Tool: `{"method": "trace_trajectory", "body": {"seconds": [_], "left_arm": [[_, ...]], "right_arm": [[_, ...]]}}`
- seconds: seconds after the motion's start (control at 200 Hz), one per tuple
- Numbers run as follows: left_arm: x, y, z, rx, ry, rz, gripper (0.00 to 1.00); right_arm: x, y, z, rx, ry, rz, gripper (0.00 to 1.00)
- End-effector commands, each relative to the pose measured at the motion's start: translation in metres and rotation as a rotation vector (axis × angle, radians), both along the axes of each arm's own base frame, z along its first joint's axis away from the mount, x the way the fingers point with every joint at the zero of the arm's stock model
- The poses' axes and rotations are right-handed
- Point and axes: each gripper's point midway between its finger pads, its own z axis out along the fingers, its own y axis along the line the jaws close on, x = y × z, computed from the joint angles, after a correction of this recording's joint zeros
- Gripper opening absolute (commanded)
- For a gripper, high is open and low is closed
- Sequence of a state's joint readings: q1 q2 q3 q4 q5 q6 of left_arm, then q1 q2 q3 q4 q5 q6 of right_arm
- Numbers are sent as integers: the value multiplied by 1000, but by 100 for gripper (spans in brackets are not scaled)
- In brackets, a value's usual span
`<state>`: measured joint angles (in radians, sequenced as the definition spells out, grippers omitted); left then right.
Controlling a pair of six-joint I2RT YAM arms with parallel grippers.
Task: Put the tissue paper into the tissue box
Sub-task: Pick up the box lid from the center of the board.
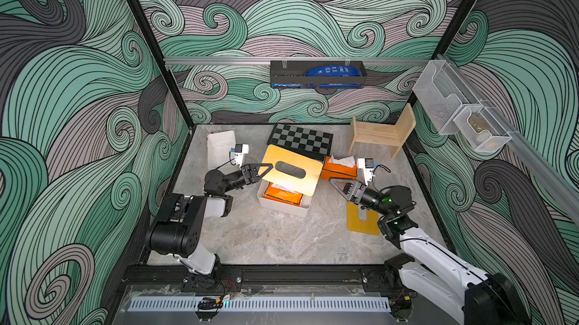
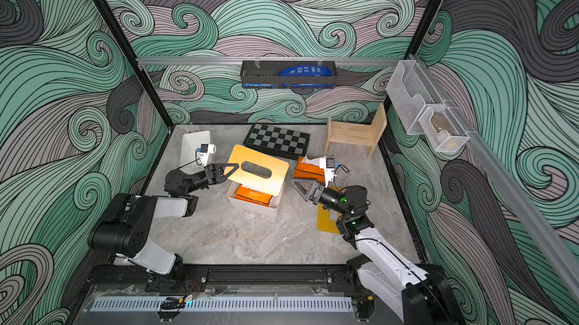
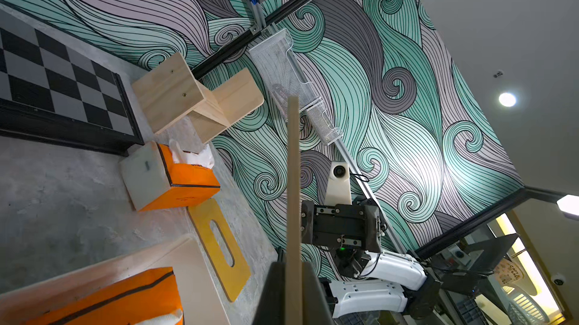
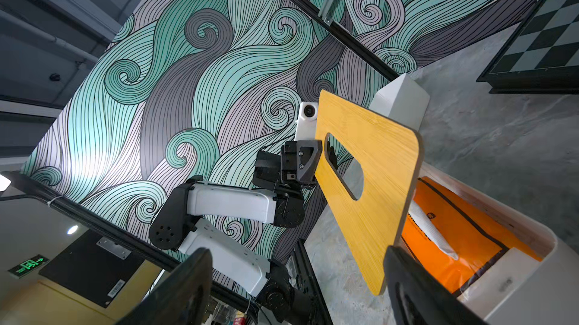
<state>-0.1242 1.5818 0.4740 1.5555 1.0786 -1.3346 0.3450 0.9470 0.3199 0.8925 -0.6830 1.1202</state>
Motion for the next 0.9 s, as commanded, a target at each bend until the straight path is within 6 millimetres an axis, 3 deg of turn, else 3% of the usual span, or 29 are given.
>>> {"method": "trace_trajectory", "body": {"seconds": [0.0,0.1,0.485,0.896], "left_arm": [[-34,3,53,-211,237,-184,0],[-35,4,54,-225,252,-181,0],[-42,3,54,-249,303,-191,0],[-46,4,54,-254,317,-194,0]], "right_arm": [[-5,-1,16,48,-69,18,86],[1,0,6,36,-44,8,83],[16,15,1,43,-46,3,75],[24,40,10,157,-75,66,63]]}}
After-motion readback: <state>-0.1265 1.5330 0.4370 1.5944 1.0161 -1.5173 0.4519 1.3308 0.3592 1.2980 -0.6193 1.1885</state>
